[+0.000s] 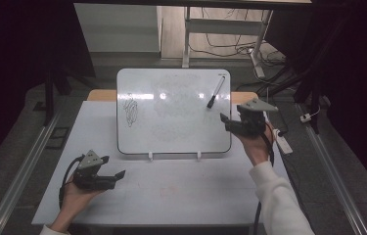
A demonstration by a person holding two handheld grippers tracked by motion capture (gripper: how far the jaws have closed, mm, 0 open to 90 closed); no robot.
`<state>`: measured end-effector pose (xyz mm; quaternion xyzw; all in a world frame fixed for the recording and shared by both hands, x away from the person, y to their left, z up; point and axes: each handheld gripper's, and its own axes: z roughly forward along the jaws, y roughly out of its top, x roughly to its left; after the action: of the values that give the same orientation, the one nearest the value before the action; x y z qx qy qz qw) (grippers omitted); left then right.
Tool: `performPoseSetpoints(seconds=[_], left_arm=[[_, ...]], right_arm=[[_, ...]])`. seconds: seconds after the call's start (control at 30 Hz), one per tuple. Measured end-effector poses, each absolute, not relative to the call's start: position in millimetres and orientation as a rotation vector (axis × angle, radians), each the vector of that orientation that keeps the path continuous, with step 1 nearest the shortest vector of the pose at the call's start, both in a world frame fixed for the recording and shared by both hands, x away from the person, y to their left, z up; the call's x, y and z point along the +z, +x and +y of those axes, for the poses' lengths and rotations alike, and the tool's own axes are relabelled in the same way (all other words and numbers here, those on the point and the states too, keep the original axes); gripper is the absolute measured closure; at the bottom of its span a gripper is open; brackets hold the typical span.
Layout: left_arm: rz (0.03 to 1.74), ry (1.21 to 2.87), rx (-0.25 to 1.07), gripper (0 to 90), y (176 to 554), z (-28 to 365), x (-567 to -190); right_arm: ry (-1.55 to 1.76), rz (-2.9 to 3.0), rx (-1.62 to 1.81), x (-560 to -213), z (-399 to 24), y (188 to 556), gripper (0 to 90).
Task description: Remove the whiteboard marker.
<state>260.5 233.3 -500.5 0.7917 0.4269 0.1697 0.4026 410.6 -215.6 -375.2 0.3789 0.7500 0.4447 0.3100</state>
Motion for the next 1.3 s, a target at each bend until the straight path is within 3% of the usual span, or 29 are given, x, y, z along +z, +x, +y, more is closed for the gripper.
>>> performPoseSetpoints(seconds=[0.27, 0.53, 0.87, 1.07, 1.3], left_arm=[[1.069, 2.001, 0.428, 17.8, 260.1, 234.7, -502.4], [1.067, 2.009, 0.438, 17.9, 260.1, 234.8, -503.4], [1.069, 2.017, 0.446, 18.0, 261.1, 234.7, -504.1], [1.068, 2.017, 0.453, 18.2, 260.4, 234.5, -503.9], [1.072, 2.011, 0.458, 18.4, 259.6, 236.4, -503.8]], right_arm=[[1.114, 1.946, 1.136, -353.5, -183.2, 468.2, 38.1], [1.255, 1.907, 1.085, -358.4, -175.1, 507.4, 45.3], [1.325, 1.893, 1.077, -366.1, -172.2, 524.5, 53.0], [1.311, 1.898, 1.065, -364.4, -159.4, 526.0, 69.9], [1.324, 1.928, 1.120, -365.8, -145.1, 528.7, 79.2]])
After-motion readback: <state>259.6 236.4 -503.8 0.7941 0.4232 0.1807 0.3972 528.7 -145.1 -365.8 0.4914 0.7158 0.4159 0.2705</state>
